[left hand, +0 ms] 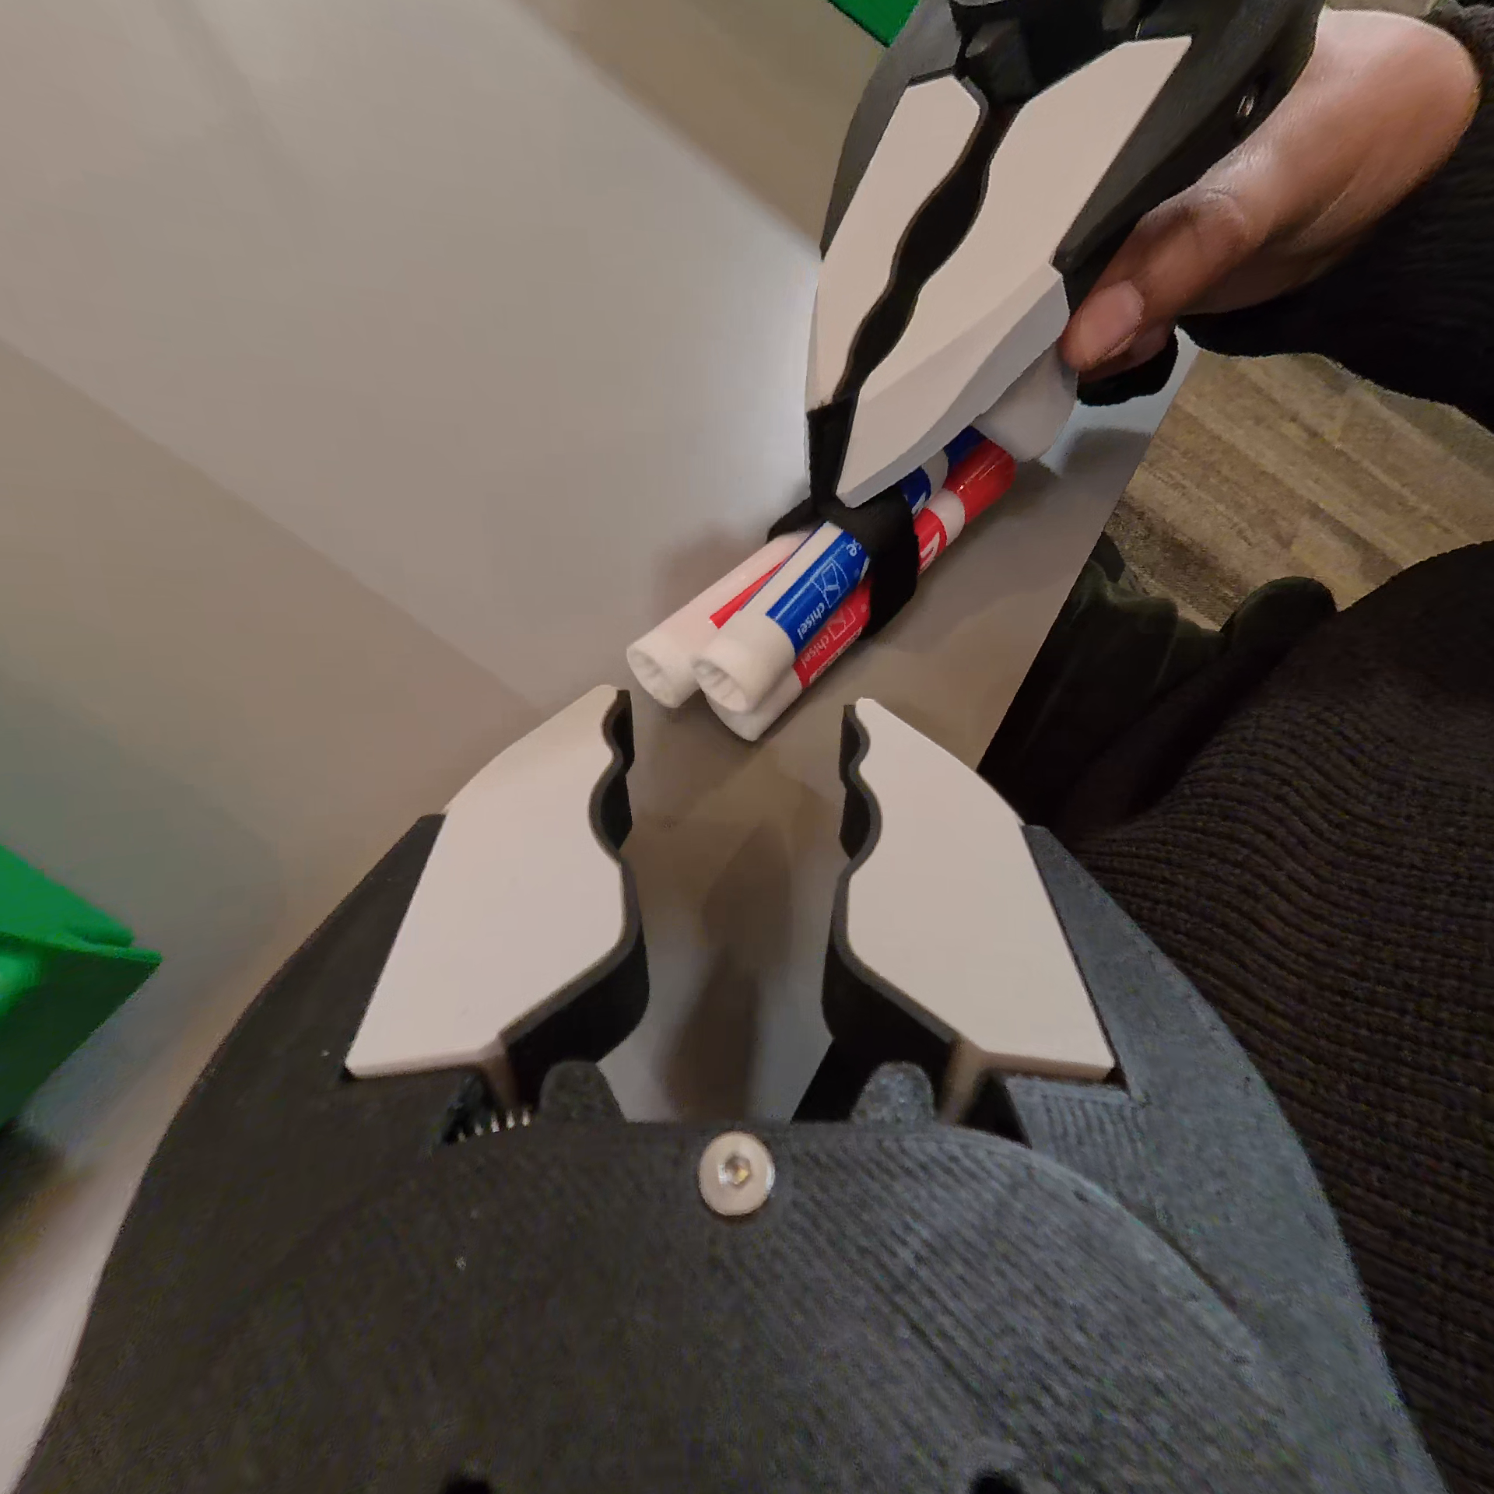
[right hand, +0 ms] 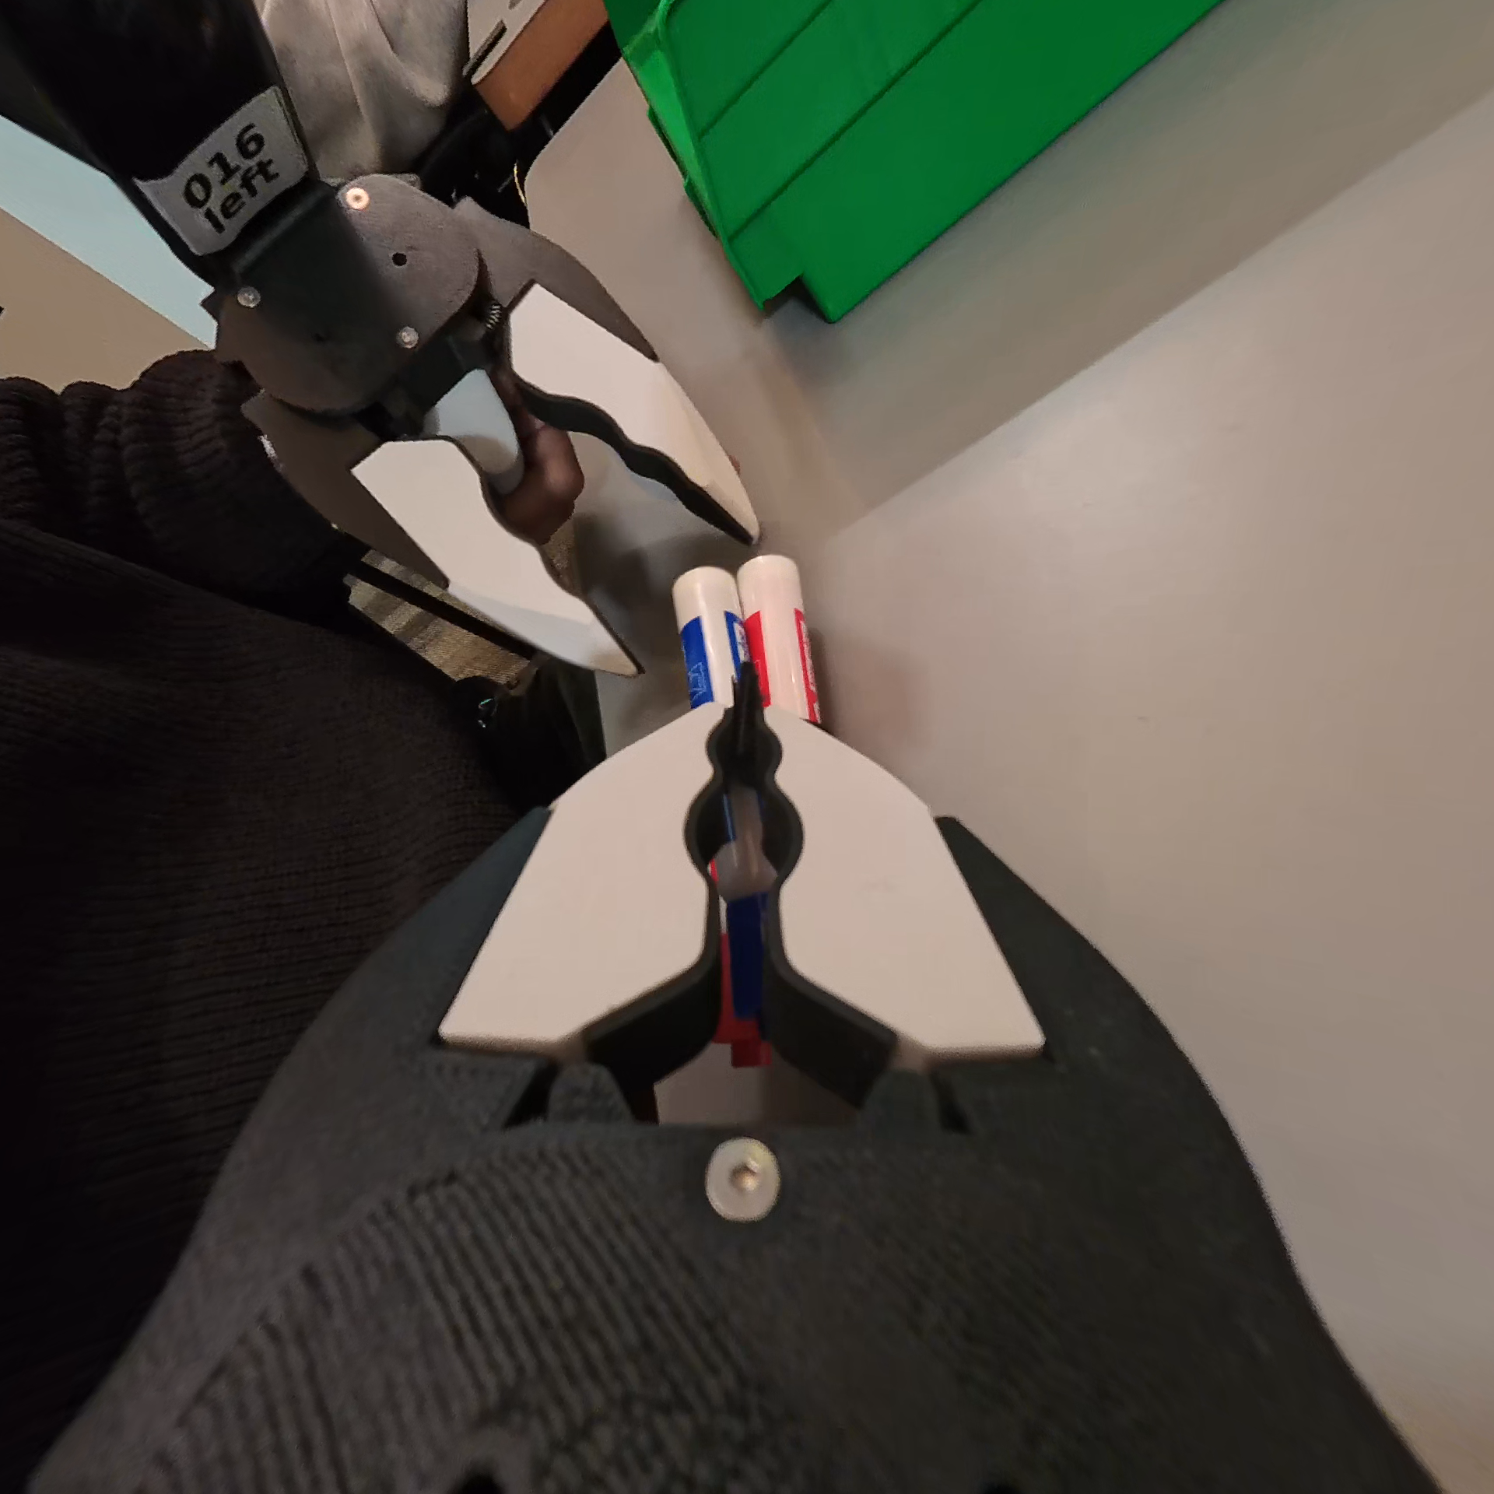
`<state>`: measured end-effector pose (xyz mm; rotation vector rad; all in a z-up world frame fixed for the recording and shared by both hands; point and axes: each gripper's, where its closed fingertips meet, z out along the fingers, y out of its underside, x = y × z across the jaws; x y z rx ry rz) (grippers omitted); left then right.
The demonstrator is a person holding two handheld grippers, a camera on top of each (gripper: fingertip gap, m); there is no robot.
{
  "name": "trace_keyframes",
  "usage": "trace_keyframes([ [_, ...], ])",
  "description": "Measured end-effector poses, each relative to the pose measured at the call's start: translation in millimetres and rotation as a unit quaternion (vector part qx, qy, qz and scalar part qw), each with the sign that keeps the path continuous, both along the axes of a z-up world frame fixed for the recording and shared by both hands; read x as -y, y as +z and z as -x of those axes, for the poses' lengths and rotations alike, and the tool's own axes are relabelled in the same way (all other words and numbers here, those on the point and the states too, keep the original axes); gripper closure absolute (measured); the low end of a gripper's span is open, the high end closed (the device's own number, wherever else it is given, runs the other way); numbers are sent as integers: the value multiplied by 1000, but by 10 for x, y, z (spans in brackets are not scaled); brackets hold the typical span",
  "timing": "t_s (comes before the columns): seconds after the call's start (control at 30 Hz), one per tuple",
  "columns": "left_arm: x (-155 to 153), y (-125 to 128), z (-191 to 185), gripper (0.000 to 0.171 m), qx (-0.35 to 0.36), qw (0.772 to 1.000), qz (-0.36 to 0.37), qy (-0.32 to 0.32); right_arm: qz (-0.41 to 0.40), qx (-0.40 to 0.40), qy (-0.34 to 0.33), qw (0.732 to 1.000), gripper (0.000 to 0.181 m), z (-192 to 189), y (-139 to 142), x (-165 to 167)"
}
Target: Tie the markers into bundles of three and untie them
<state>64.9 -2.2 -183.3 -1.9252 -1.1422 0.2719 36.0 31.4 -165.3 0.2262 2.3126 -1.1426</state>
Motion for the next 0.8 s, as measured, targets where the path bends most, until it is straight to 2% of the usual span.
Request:
trace_keyframes([
  [0.33, -76, -178, -30, 119, 17, 999, 47, -22, -2, 19, 1, 1000, 177, -48, -62, 29],
  [0.8, -128, -156, -51, 122, 20, 999, 39, -29, -8, 8, 4, 1000, 163, -40, -90, 27],
])
